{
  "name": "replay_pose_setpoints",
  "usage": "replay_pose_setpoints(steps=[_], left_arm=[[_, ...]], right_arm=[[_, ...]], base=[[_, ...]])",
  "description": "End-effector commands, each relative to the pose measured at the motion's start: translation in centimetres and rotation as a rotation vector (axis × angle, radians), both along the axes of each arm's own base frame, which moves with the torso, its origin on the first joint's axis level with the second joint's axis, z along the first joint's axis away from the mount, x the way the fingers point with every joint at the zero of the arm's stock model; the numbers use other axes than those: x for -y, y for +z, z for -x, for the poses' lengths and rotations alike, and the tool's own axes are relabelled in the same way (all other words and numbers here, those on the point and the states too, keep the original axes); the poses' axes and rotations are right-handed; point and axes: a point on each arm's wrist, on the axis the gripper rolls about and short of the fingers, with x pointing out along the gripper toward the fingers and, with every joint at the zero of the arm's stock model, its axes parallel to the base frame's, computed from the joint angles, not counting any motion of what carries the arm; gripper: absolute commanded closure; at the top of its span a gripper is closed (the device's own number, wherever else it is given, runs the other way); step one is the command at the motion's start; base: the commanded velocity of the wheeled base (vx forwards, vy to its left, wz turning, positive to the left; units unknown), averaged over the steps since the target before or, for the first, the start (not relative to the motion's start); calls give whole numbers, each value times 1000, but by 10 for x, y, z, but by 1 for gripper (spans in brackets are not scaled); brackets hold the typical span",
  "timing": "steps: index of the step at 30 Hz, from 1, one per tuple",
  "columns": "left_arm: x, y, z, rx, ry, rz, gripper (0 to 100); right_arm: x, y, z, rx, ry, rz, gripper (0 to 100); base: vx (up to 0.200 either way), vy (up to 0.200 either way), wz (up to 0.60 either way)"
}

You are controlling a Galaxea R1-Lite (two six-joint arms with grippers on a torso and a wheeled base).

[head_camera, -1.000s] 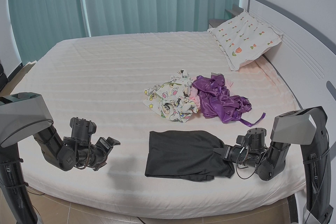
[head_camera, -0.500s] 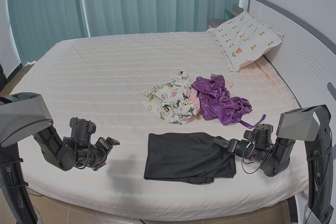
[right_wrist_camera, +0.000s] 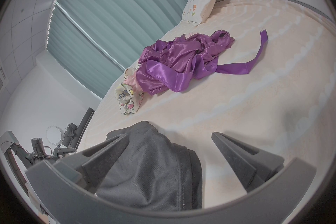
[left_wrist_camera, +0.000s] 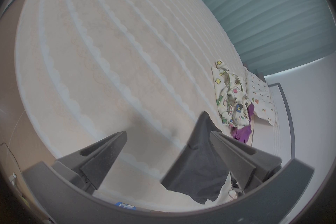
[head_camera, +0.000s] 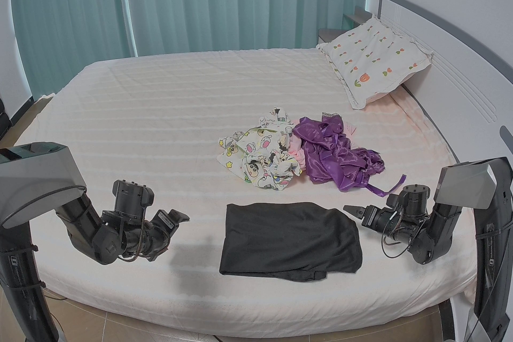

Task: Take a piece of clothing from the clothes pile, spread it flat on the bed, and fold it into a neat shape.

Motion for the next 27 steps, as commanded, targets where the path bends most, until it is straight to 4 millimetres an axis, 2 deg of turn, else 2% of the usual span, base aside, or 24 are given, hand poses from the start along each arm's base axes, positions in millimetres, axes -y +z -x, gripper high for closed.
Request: replay_pose_setpoints(steps=[1, 7, 13, 14, 15, 16, 20, 25, 27], left_arm=[[19, -1, 6, 9, -59, 2, 0], [30, 2, 10, 12, -77, 19, 0], [63, 2, 23, 6, -174, 38, 0], [63, 2, 23, 6, -174, 38, 0], [77, -1, 28, 3, -222, 29, 0], [80, -9, 29, -4, -251, -3, 0], [78, -24, 31, 3, -317, -154, 0], [79, -35, 42, 1, -382, -192, 0], [82, -40, 47, 52, -438, -218, 0]], right_arm=[[0, -2, 0, -4, 0, 0, 0], [0, -3, -1, -5, 1, 1, 0], [-3, -5, -1, -8, 7, 1, 0], [-3, -5, -1, -8, 7, 1, 0], [-3, -5, -1, -8, 9, 1, 0], [-3, -5, -1, -8, 9, 1, 0], [-3, -5, -1, -8, 9, 1, 0], [-3, -5, -1, -8, 9, 1, 0], [-3, -6, 0, -11, 9, 2, 0]], base=[[0, 0, 0], [0, 0, 0], [0, 0, 0], [0, 0, 0], [0, 0, 0], [0, 0, 0], [0, 0, 0], [0, 0, 0], [0, 0, 0]])
